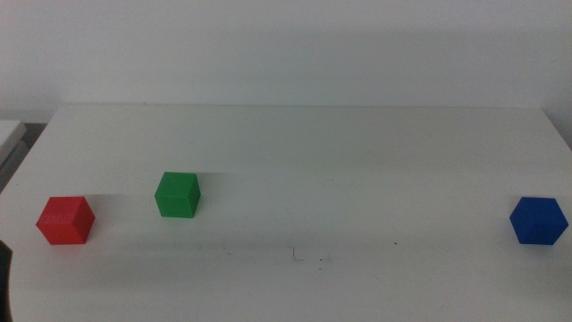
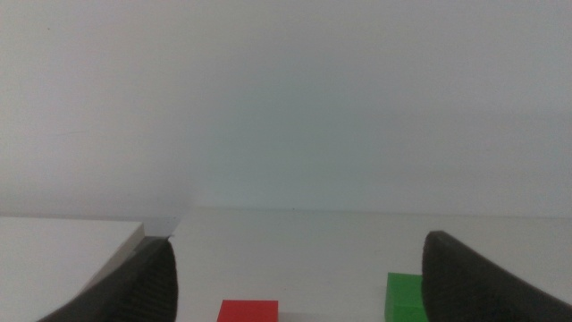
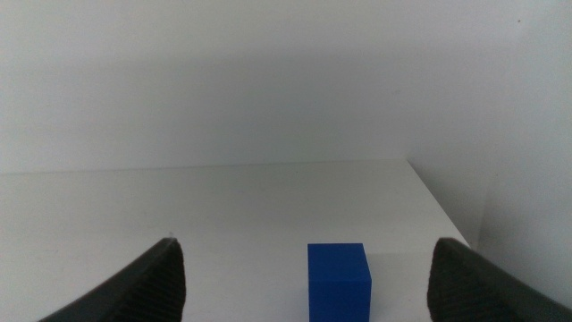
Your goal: Stack red cubes first, then green, then blue cubes in a specific spot.
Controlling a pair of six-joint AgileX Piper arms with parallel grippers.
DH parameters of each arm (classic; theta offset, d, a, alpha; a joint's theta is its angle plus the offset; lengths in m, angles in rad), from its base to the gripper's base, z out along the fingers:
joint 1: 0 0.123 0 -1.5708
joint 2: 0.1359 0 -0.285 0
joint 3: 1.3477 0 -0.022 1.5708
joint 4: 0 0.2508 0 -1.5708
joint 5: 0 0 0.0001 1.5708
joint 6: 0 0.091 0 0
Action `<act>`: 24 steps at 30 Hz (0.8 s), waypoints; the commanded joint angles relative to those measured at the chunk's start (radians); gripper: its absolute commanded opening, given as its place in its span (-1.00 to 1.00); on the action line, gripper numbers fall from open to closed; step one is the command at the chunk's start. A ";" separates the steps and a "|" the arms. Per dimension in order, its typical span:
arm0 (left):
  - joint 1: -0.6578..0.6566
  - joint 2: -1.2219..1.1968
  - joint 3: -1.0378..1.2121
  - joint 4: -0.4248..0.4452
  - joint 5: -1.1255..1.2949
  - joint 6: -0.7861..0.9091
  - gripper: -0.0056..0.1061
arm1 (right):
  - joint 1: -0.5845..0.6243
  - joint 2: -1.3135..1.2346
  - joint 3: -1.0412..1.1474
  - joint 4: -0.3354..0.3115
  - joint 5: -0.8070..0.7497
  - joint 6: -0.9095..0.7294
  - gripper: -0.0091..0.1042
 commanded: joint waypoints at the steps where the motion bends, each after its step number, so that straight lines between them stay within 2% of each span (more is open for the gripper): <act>1: -0.007 -0.004 0.000 -0.005 -0.012 -0.006 0.78 | -0.008 -0.005 0.003 -0.007 -0.012 -0.003 0.72; 4: -0.004 0.118 -0.105 -0.063 0.101 -0.008 0.78 | -0.008 -0.005 0.003 -0.007 -0.012 -0.003 0.72; 7: -0.004 0.368 -0.313 -0.111 0.333 -0.008 0.78 | -0.008 -0.005 0.003 -0.007 -0.012 -0.003 0.72; 12: -0.003 0.742 -0.656 -0.117 0.745 -0.008 0.78 | -0.008 -0.005 0.003 -0.007 -0.012 -0.003 0.72; 15: -0.003 0.916 -0.806 -0.111 0.906 0.011 0.78 | -0.008 -0.005 0.003 -0.007 -0.012 -0.003 0.72; 18: -0.003 1.057 -0.901 -0.090 0.925 0.105 0.78 | -0.008 -0.005 0.003 -0.007 -0.012 -0.003 0.72; 21: 0.014 1.183 -0.973 -0.094 0.912 0.117 0.78 | -0.008 -0.005 0.003 -0.007 -0.012 -0.003 0.72; 24: 0.053 1.291 -1.044 -0.135 0.914 0.201 0.78 | -0.008 -0.005 0.003 -0.007 -0.012 -0.003 0.72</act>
